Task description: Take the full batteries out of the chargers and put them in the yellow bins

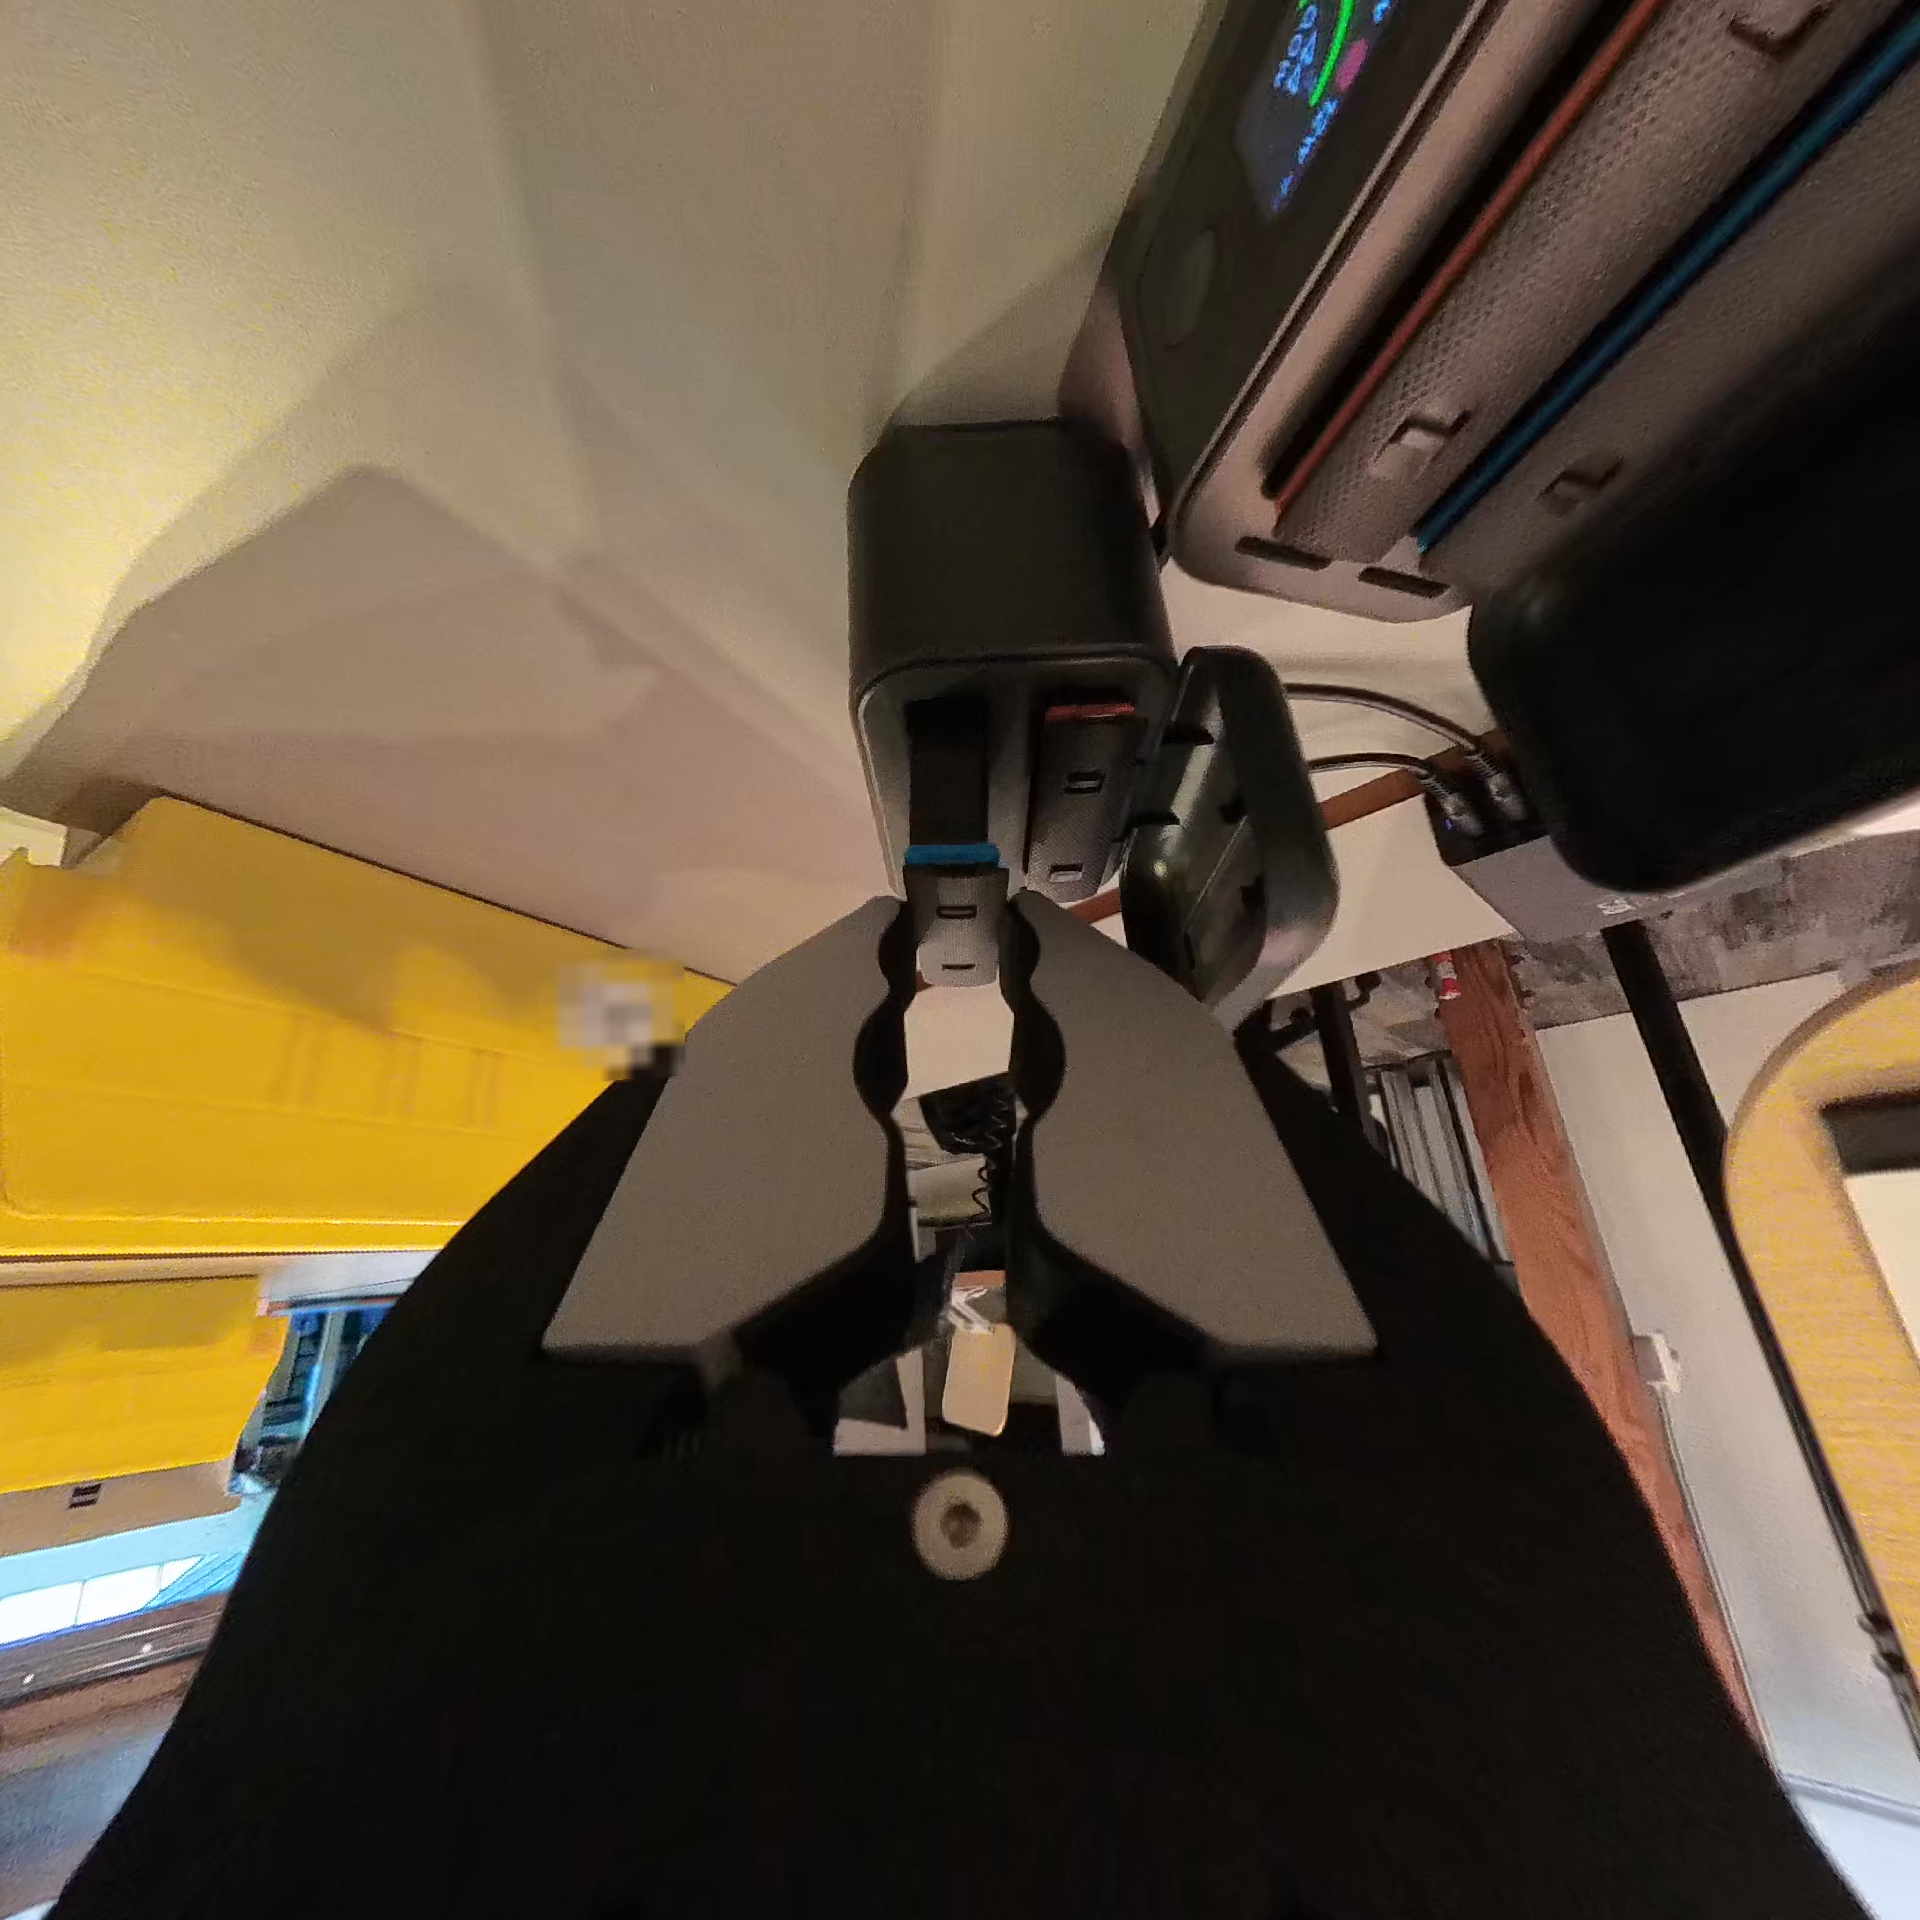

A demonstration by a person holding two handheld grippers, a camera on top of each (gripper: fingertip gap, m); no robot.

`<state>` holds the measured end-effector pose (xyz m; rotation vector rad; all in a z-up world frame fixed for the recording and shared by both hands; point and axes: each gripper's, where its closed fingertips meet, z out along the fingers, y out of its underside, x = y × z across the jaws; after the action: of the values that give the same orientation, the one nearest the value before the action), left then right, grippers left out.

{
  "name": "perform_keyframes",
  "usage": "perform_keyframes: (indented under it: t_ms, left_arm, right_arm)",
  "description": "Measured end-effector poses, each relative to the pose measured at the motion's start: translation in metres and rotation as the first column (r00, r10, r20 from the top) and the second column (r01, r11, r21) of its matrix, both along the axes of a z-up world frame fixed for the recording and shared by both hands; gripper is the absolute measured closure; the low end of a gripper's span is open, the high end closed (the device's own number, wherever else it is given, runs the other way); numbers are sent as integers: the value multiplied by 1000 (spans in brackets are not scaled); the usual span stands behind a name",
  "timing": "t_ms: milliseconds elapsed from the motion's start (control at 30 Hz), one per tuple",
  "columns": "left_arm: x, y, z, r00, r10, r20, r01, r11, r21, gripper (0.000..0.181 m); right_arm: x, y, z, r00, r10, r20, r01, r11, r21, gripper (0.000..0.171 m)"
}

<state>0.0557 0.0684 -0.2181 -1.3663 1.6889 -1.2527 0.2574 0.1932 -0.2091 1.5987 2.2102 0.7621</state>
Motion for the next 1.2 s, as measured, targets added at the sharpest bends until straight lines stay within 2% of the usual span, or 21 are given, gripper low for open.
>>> perform_keyframes:
  t_ms: [133, 467, 567, 733, 967, 1100, 1200]
  left_arm:
    - [0, 0, 0, 1000, -3, -1, 3, 1000, 0, 177]
    - [-1, -2, -1, 1000, -9, -6, 9, 1000, 6, 177]
    - [-1, -3, -2, 1000, -14, -7, 15, 1000, 13, 177]
    - [-2, -4, -2, 1000, -19, -10, 19, 1000, 17, 177]
    - [-3, -5, -3, 1000, -27, -13, 27, 999, 17, 177]
    - [-3, -6, -3, 999, -33, -16, 33, 999, 18, 177]
    - [-3, -6, -3, 999, -34, -19, 35, 999, 22, 177]
  right_arm:
    - [0, -1, 1, 1000, -10, 13, 10, 1000, 1, 156]
    - [1, -1, 6, 984, -14, 178, 12, 1000, 15, 156]
    - [-1, -1, 2, 985, -15, 172, 15, 1000, 2, 156]
    - [-4, -1, -8, 996, -26, 85, 27, 999, -17, 156]
    - [-8, -6, -6, 985, -147, -92, 147, 989, -4, 151]
    - [-13, -7, 4, 923, -268, -277, 275, 961, -15, 148]
    - [-17, -7, 7, 836, -343, -429, 367, 930, -30, 150]
